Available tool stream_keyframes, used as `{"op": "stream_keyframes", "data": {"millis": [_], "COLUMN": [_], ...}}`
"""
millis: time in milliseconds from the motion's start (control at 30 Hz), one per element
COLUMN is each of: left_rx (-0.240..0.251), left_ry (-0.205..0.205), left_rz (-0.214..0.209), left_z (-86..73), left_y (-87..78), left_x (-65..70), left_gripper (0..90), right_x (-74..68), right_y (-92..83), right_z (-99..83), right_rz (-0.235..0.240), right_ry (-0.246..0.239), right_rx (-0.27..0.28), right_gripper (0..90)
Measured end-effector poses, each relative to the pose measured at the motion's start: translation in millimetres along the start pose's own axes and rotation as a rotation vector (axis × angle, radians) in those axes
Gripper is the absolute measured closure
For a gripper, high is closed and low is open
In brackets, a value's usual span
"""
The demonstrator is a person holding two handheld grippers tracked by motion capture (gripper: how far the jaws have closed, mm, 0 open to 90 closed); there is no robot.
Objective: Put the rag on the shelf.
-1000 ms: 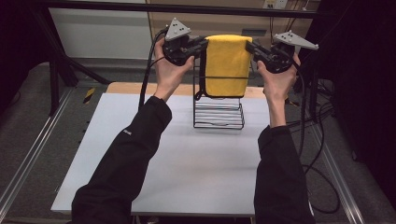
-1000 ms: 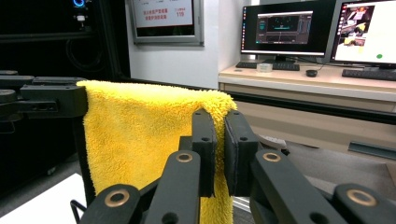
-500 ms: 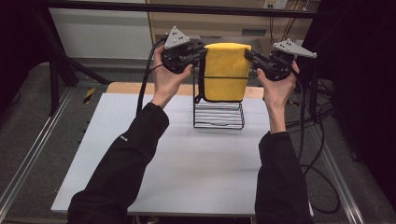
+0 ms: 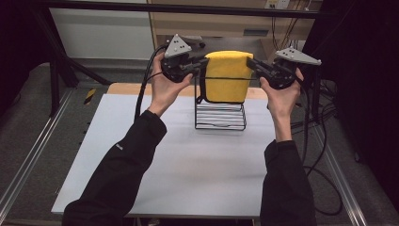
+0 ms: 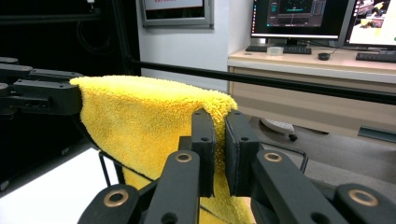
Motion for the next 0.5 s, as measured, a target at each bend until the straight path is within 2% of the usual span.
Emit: {"op": "stream_keyframes", "data": {"millis": [100,500], "left_rx": [-0.005,-0.058], "left_ry": [-0.01,-0.004], "left_rz": [-0.006,-0.029], "left_z": [-3.6,-14.3], "left_y": [-1.9,-9.4], "left_x": [2.3,15.8], "left_gripper": [76.7,75.5], "right_x": [-2.7,-10.5], "right_y": [-3.0,-15.8], "right_z": [-2.8,-15.7], "right_rz": [0.004,0.02], "right_ry": [-0.004,-0.017], "right_rx": [-0.008,-0.047], "right_gripper": [83.4,83.2]}}
Point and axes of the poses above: each handheld gripper's, and its own axes: y roughly forward along the jaws, z roughly out of its top, x roughly to its right, the point moved 3 cm from there along y, roughly forward along the jaws, and after that the axes turned 5 degrees about -x, right-handed, at the moved point
